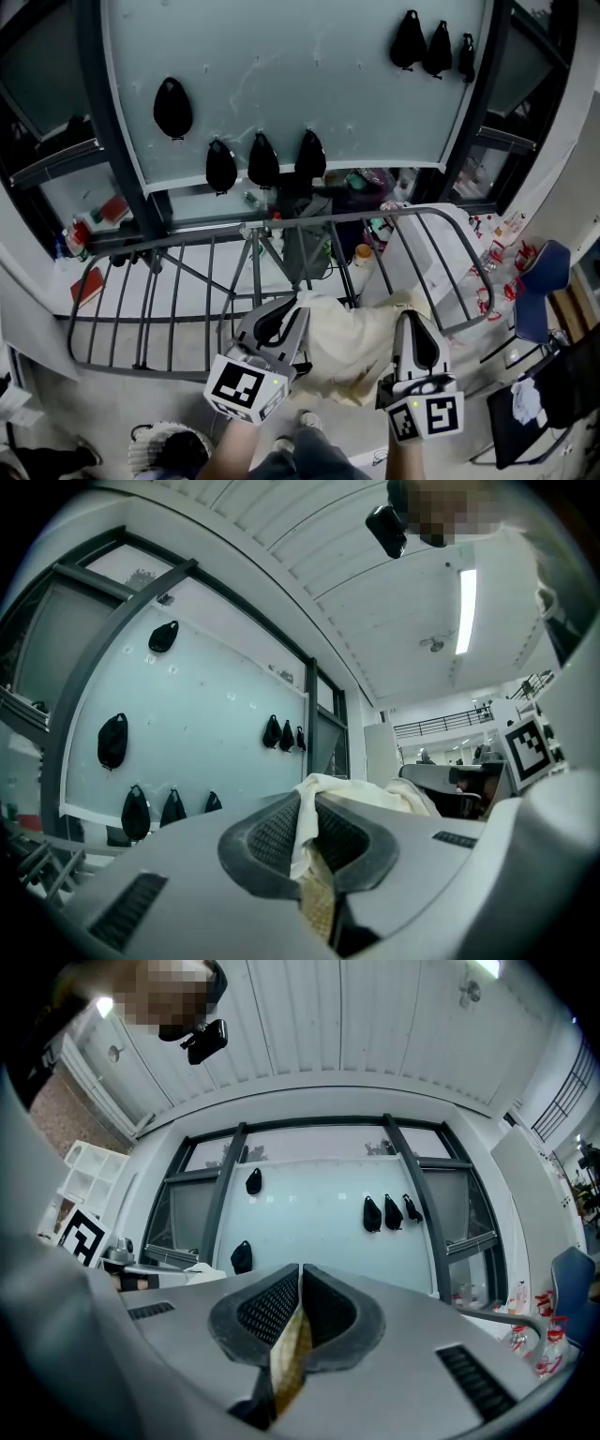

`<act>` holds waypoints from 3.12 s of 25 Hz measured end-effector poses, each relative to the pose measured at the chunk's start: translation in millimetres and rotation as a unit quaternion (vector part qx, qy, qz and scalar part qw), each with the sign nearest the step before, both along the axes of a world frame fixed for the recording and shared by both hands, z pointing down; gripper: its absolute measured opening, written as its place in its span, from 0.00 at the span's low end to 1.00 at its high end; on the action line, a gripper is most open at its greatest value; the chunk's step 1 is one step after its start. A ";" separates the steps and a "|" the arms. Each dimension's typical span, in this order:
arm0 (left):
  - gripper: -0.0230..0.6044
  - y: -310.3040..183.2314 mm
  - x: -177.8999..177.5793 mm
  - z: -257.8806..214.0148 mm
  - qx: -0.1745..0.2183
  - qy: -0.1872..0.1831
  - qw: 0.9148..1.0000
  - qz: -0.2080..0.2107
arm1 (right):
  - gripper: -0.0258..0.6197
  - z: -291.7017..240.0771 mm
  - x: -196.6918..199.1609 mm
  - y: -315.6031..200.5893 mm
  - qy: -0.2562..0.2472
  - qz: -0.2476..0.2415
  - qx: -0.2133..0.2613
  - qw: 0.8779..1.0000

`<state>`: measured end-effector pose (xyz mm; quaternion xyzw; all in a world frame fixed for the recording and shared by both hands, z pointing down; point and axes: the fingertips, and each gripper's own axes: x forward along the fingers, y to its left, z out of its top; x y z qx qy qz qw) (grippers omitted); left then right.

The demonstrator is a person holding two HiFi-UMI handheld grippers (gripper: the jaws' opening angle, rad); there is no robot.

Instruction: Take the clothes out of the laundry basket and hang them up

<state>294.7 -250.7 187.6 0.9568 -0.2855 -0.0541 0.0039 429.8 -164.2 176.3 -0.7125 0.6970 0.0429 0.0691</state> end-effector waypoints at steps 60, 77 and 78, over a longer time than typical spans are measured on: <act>0.34 -256.3 77.9 154.2 -0.158 -0.130 0.967 -0.152 | 0.24 113.2 94.6 -299.2 0.098 -0.036 -0.206 0.973; 0.39 -198.4 11.4 93.0 -0.102 -0.059 0.975 -0.189 | 0.25 44.1 12.8 -251.9 0.075 -0.125 -0.108 0.983; 0.39 -191.6 1.4 90.0 -0.100 -0.057 0.974 -0.196 | 0.25 42.1 1.9 -247.4 0.077 -0.133 -0.104 0.983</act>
